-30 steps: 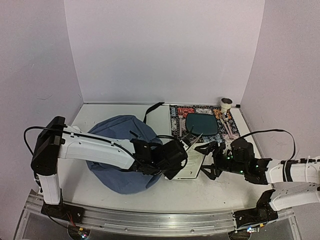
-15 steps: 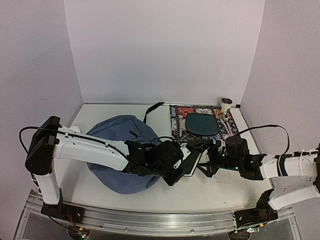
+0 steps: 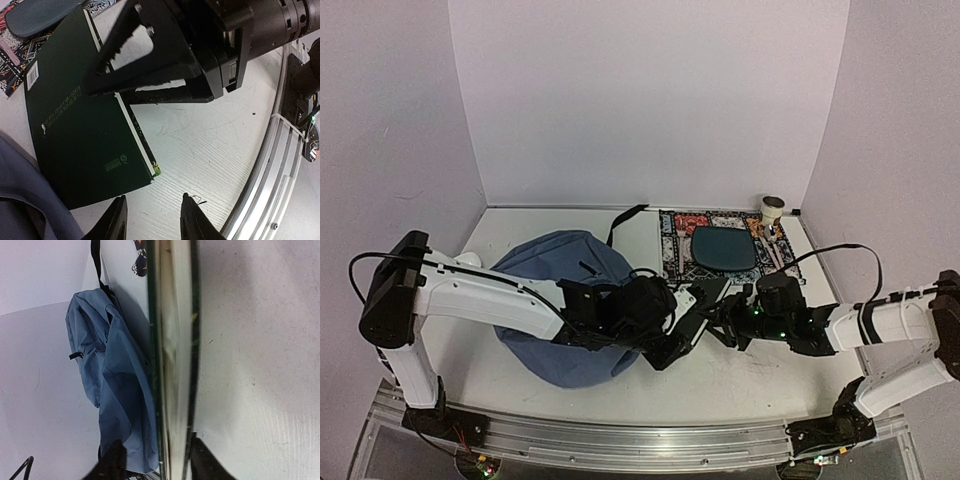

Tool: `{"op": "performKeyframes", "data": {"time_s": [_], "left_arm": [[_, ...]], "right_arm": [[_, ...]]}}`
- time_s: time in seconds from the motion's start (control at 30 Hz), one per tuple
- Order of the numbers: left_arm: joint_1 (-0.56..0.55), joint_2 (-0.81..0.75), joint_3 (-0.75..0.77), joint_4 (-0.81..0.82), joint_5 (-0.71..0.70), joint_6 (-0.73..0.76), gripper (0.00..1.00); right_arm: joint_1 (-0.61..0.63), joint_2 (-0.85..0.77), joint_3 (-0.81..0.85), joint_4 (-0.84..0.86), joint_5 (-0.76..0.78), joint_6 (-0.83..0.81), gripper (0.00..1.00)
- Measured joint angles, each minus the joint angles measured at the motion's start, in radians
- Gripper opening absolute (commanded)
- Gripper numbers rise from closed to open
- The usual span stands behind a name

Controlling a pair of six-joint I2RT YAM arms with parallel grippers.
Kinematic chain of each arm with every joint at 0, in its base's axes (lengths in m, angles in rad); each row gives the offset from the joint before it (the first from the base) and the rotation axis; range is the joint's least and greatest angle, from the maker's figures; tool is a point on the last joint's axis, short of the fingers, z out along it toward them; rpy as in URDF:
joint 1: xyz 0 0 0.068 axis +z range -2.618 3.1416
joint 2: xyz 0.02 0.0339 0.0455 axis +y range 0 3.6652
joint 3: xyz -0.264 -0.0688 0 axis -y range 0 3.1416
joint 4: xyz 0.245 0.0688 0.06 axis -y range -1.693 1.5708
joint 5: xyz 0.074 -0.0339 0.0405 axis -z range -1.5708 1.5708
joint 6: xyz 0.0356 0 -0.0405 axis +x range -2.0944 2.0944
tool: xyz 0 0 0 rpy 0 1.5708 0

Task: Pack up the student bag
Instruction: Pass from the left arm to the right, then pass from the right arm to the left

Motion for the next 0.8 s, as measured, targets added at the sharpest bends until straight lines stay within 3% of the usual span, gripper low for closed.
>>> {"op": "performKeyframes", "data": {"time_s": [0.07,0.3,0.47,0.8], "left_arm": [[0.011,-0.025,-0.019,0.006,0.005,-0.009,0.39],[0.057,-0.109,-0.065,0.037,0.015,-0.044,0.41],[0.069,-0.129,-0.089,0.054,0.015,-0.061,0.44],[0.104,-0.173,-0.147,0.058,0.006,-0.091,0.66]], "right_arm": [[0.000,0.015,0.010,0.003,0.001,-0.012,0.24],[0.000,0.060,0.044,0.028,0.004,-0.038,0.17],[0.000,0.111,0.071,0.039,-0.003,-0.043,0.00],[-0.001,0.077,0.080,0.013,-0.004,-0.048,0.00]]}}
